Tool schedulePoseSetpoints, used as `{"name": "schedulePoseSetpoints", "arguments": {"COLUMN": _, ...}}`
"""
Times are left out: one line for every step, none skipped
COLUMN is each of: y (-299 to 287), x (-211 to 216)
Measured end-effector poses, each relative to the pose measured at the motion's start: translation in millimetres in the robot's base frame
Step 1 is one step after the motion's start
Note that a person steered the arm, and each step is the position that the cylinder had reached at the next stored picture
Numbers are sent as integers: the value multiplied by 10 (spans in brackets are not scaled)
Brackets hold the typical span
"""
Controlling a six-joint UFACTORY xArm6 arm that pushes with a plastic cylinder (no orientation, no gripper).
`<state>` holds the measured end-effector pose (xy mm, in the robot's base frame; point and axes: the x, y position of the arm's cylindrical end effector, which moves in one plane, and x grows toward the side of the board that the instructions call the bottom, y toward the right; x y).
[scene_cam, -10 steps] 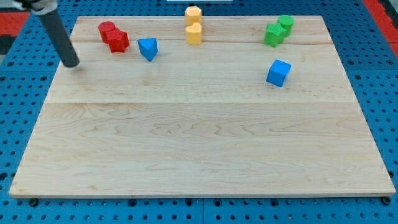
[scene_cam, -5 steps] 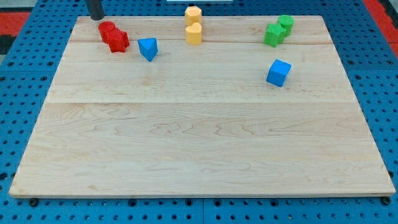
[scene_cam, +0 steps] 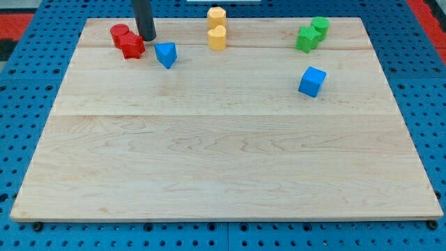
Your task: Push the red star below the red circle
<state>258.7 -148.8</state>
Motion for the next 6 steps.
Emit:
{"name": "schedulePoseSetpoints", "arguments": {"y": -52, "x": 272}}
{"name": "schedulePoseSetpoints", "arguments": {"y": -57, "x": 440}}
{"name": "schedulePoseSetpoints", "arguments": {"y": 11, "x": 339}}
{"name": "schedulePoseSetpoints", "arguments": {"y": 63, "x": -122}}
{"name": "schedulePoseSetpoints", "arguments": {"y": -139, "x": -668}}
{"name": "schedulePoseSetpoints", "arguments": {"y": -152, "x": -648}}
